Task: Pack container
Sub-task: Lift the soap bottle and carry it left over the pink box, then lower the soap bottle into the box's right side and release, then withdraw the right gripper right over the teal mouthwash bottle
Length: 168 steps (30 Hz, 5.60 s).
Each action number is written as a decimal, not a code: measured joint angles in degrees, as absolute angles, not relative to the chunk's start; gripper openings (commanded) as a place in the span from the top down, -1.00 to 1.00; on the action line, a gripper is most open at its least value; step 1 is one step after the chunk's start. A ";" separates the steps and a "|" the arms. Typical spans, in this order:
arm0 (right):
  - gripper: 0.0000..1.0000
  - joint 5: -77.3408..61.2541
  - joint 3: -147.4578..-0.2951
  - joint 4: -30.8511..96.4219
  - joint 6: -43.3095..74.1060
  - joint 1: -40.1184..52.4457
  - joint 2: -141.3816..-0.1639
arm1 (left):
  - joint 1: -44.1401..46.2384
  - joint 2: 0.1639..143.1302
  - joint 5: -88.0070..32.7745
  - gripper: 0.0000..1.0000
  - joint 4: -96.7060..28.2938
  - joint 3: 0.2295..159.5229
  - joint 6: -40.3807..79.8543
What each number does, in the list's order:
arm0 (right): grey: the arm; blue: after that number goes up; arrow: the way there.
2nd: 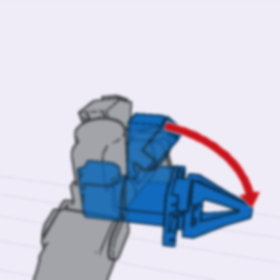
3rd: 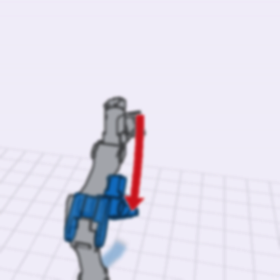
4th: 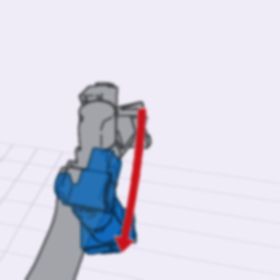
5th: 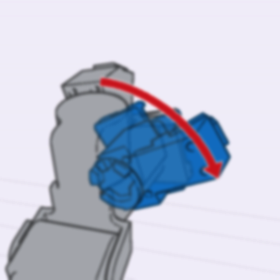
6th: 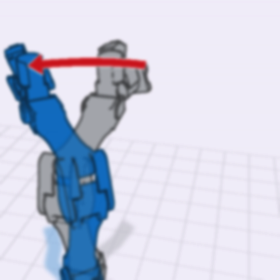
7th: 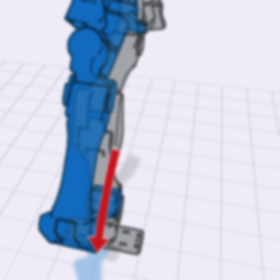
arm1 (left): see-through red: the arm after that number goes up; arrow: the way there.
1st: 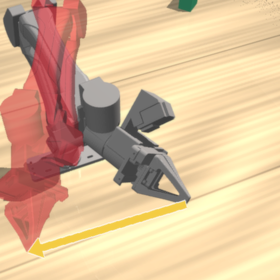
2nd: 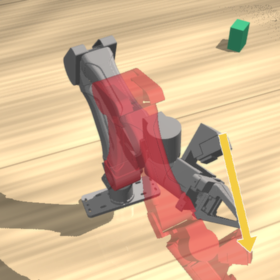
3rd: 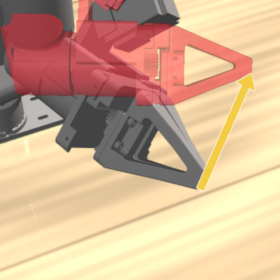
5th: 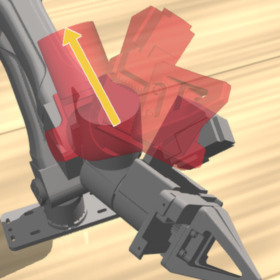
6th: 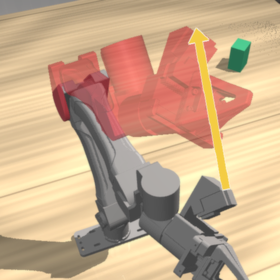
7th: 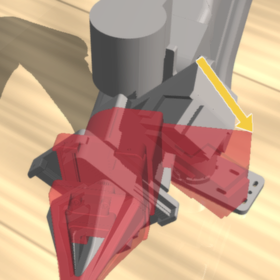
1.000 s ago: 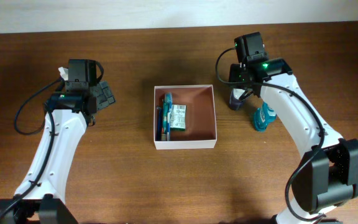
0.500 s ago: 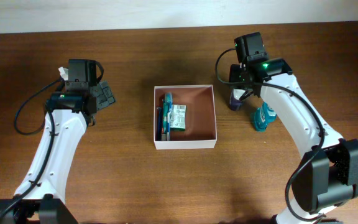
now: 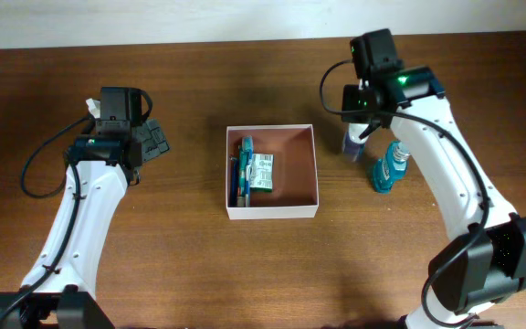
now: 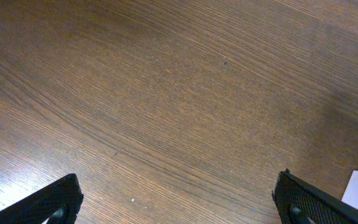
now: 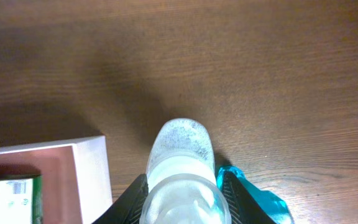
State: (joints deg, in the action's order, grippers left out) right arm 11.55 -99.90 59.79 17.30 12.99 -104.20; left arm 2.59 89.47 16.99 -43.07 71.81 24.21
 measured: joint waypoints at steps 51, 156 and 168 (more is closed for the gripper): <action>0.41 12.75 -104.05 61.01 15.84 29.36 -103.13 | 2.59 89.47 16.99 -0.99 -43.09 71.81 24.23; -0.32 15.40 -95.20 56.60 15.29 27.81 -87.24 | 2.59 89.47 16.99 -0.99 -43.05 71.81 24.21; -0.42 15.73 -95.31 70.43 15.18 10.68 -84.68 | 2.59 89.47 16.99 -0.99 -43.07 71.81 24.21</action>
State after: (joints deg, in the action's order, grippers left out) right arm 15.73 -95.31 70.43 15.18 10.68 -84.68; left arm 2.59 89.47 16.99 -43.07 71.81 24.21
